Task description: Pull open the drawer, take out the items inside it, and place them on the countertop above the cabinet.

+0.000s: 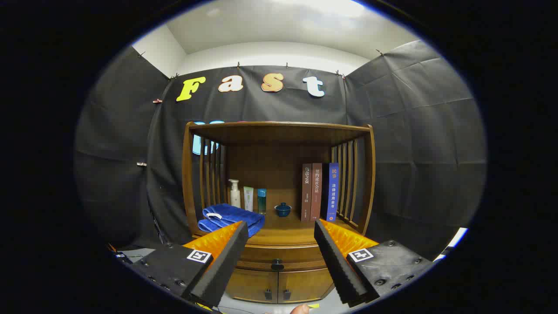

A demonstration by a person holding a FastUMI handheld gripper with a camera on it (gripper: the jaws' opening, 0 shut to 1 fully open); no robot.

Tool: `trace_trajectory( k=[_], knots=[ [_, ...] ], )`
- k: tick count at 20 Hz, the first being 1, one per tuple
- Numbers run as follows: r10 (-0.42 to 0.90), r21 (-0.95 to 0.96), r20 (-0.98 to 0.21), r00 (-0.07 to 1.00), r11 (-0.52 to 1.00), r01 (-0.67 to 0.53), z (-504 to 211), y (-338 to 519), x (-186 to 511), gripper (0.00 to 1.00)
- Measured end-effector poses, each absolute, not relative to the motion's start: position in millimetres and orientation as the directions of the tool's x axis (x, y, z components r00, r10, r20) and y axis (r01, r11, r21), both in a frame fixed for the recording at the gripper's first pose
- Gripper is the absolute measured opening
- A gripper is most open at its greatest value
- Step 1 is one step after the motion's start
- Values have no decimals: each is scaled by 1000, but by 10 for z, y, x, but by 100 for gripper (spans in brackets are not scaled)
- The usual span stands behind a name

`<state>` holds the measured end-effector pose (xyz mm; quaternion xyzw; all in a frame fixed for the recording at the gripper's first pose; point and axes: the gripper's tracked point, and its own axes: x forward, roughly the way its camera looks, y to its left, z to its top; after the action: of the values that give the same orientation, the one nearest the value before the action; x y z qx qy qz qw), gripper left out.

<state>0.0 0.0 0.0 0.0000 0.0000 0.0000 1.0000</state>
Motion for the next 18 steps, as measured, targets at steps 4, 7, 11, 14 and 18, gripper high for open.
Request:
trace_trajectory(
  k=[4,7,11,14,18],
  knots=[
    [2,-12,4,1000,1000,-2,16,15,6,98],
    [0,-13,8,1000,1000,0,36,5,4,98],
    [4,-20,5,1000,1000,-4,18,24,7,98],
    [13,-23,8,1000,1000,-13,24,49,-2,98],
    [12,-13,5,1000,1000,-12,-49,40,25,98]
  ],
)
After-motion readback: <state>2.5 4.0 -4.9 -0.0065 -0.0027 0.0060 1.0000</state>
